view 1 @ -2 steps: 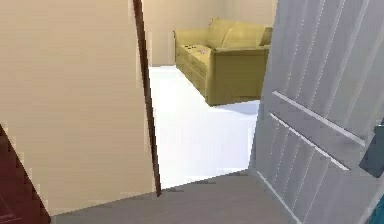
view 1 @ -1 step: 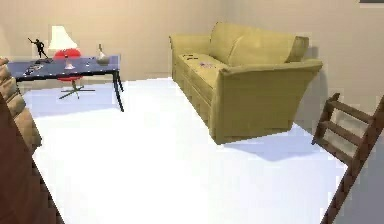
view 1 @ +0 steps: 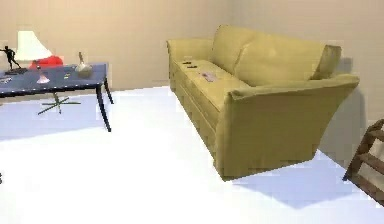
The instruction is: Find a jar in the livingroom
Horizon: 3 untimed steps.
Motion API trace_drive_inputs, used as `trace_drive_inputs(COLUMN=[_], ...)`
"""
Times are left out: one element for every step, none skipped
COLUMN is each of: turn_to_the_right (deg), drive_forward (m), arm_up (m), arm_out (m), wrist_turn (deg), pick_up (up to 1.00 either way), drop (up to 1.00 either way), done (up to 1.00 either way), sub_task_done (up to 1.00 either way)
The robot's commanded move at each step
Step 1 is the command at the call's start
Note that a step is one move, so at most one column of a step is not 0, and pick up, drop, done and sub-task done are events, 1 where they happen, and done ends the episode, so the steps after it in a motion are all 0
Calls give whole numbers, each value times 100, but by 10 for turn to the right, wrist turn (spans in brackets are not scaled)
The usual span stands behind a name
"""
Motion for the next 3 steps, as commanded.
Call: trace_drive_inputs(turn_to_the_right=[-150, 0, -30], drive_forward=[0, 100, 0], arm_up=[0, 0, 0], arm_out=[0, 0, 0], wrist_turn=[0, 0, 0], pick_up=[0, 0, 0], drop=[0, 0, 0], done=[0, 0, 0], sub_task_done=[0, 0, 0])
